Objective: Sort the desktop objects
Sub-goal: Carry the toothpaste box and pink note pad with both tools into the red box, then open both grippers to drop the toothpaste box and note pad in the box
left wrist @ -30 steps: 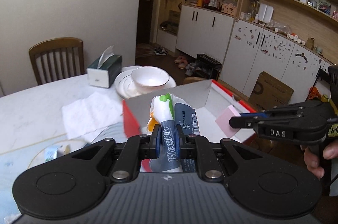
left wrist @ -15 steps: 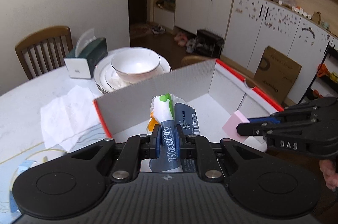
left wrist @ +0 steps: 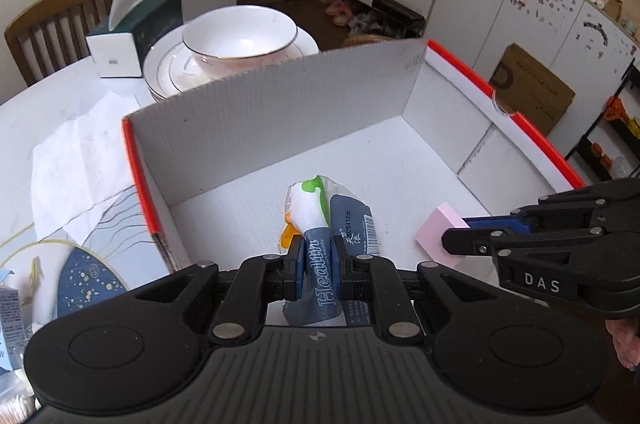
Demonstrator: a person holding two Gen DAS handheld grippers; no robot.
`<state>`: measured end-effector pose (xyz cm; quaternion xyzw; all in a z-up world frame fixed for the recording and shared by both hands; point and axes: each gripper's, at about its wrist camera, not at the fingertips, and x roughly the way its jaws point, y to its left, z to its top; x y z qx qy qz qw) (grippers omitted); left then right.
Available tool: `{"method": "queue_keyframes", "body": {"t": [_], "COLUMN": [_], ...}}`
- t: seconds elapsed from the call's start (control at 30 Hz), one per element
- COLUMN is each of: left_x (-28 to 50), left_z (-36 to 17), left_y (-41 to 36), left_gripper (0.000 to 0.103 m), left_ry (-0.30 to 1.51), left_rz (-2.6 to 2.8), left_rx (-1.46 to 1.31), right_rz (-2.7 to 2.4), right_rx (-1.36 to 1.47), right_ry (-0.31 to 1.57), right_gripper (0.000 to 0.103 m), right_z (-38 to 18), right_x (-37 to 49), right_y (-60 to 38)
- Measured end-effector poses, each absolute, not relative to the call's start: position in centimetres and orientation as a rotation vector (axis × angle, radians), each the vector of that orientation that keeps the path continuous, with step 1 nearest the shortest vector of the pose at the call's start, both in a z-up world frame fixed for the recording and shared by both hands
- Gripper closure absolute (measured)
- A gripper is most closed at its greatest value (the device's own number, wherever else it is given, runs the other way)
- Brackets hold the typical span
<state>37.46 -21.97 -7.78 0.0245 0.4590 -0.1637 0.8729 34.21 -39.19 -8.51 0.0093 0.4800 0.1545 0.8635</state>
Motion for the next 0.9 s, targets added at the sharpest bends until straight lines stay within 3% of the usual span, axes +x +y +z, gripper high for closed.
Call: {"method": "queue_keyframes", "body": {"t": [0.37, 0.73, 0.9], "left_x": [38.0, 37.7, 37.2], "left_z": [-8.8, -8.4, -7.5], "left_y": [-23.1, -22.9, -22.6], "left_gripper": [0.091, 0.088, 0.080], "left_ry": [1.019, 1.018, 0.990], "left_rz": [-0.353, -0.366, -0.368], "left_rx": [0.096, 0.092, 0.076], "right_rz": [0.310, 0.319, 0.344], "right_rx": [-0.012, 0.001, 0.023], "right_ry": [1.041, 1.036, 1.012], "right_gripper": [0.094, 0.081, 0.067], "right_z": [-9.5, -9.2, -8.3], "right_x": [35.4, 35.3, 34.8], "right_y": [-38.9, -39.5, -40.2]}}
